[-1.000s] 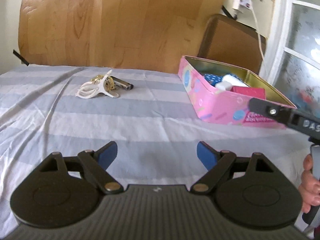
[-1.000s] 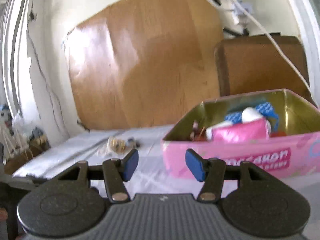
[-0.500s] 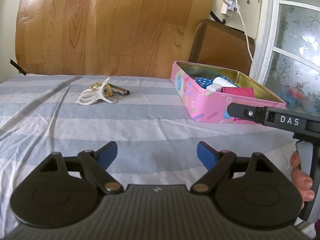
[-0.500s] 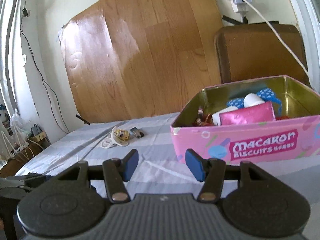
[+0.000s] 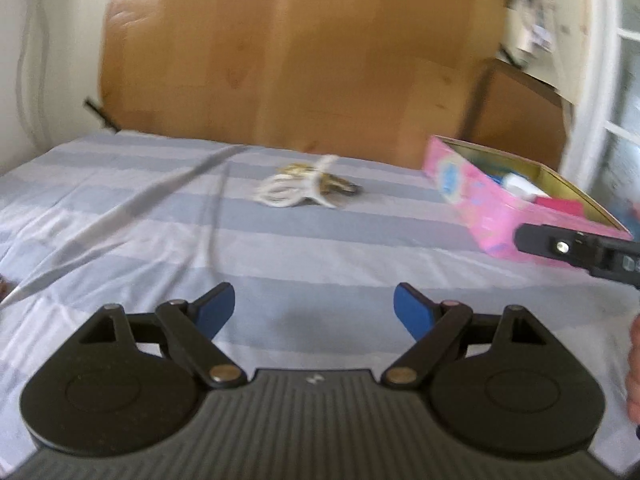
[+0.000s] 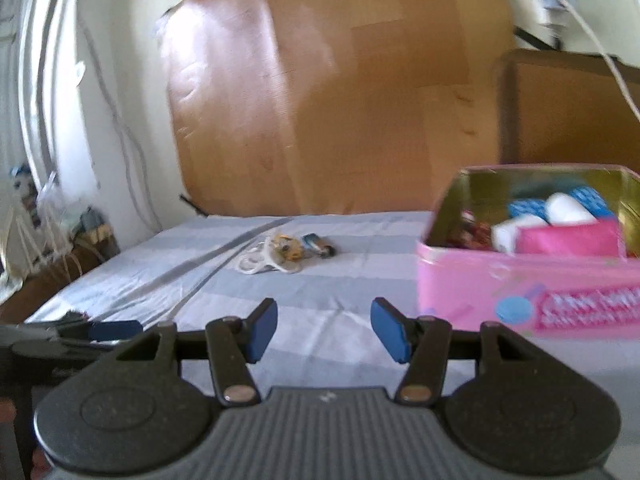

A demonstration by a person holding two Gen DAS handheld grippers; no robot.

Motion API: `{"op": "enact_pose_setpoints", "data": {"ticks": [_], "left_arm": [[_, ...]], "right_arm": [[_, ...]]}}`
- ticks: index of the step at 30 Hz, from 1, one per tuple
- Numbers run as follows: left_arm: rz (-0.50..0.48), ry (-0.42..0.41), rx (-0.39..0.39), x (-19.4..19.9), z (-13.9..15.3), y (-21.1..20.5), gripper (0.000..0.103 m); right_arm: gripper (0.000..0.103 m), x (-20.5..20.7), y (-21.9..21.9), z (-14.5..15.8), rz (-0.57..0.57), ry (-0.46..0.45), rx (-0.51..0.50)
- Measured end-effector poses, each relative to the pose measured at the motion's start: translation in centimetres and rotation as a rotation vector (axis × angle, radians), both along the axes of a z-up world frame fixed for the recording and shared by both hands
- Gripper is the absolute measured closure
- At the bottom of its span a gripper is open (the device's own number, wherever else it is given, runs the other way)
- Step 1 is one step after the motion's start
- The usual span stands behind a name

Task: Organize rigid objects
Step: 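Move the right gripper toward the white earphone cable, then grasp the white earphone cable with the right gripper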

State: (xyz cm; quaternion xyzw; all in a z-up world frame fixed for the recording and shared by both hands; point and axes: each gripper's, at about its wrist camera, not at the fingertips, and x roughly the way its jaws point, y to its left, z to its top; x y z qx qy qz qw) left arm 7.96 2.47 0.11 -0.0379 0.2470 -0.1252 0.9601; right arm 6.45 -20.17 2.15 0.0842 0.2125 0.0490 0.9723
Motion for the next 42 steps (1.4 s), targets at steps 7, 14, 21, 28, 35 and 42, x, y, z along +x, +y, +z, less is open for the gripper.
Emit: {"op": "enact_pose_setpoints", "data": {"ticks": [7, 14, 21, 28, 35, 42], "left_arm": [[0.029, 0.025, -0.158, 1.0, -0.4, 2.6, 0.015], [-0.002, 0.009, -0.182, 0.8, -0.4, 2.5, 0.015], [-0.012, 0.012, -0.233, 1.1, -0.6, 3.6, 0.015], [-0.038, 0.015, -0.260, 1.1, -0.4, 3.9, 0.015], [-0.117, 0.038, -0.244, 2.2, 0.9, 2.1, 0.015], [-0.149, 0.112, -0.222, 2.7, 1.4, -1.4, 0.021]], "right_arm": [[0.050, 8.0, 4.2, -0.5, 0.118, 0.041, -0.081], [0.050, 18.6, 4.7, -0.7, 0.097, 0.132, 0.041], [0.094, 19.2, 3.7, -1.9, 0.153, 0.199, 0.182], [0.093, 7.8, 5.8, -3.5, 0.286, 0.181, -0.058], [0.073, 3.7, 5.2, -2.9, 0.302, 0.175, -0.118], [0.074, 5.4, 3.2, -1.2, 0.231, 0.064, -0.162]]}}
